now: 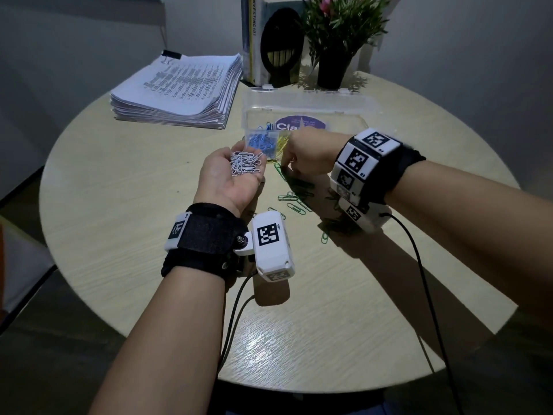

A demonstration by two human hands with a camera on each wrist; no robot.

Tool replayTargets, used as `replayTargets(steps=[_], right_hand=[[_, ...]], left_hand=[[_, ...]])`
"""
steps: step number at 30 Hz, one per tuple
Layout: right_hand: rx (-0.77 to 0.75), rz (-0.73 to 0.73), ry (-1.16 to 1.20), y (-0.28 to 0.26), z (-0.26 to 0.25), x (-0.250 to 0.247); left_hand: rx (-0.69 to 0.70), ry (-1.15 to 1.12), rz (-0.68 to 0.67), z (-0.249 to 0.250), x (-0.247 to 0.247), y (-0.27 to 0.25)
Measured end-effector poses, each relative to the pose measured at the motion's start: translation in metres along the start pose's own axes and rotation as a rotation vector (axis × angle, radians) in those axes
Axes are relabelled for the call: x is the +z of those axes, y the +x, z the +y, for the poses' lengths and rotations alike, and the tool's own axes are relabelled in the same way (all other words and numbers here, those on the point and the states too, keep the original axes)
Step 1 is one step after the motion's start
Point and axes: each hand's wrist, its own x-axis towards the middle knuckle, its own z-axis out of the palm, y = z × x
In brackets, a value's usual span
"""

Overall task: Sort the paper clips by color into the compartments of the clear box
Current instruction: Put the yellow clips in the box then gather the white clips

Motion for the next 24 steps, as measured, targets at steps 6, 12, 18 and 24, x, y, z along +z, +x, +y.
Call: replayTargets(steps=[6,12,18,24], right_hand=[[0.006,-0.029,-0.006,-0.009,0.011,-0.005],[0.171,0.018,-0.027,-0.003,0.013,0.003],[0.210,-0.082,-0.003,0.002,0.015,0.003],[0.202,-0.064,0.069,-0.007,0.024,0.003]], left_hand=[[-0.022,0.012,0.006,-0.005,0.001,-0.002],[-0.042,0.030,-0.003,-0.010,0.003,-0.005],[-0.064,0.065,-0.036,-0.015,0.005,-0.009],[-0.091,0.082,-0.050,-0.018,0.004,-0.007]])
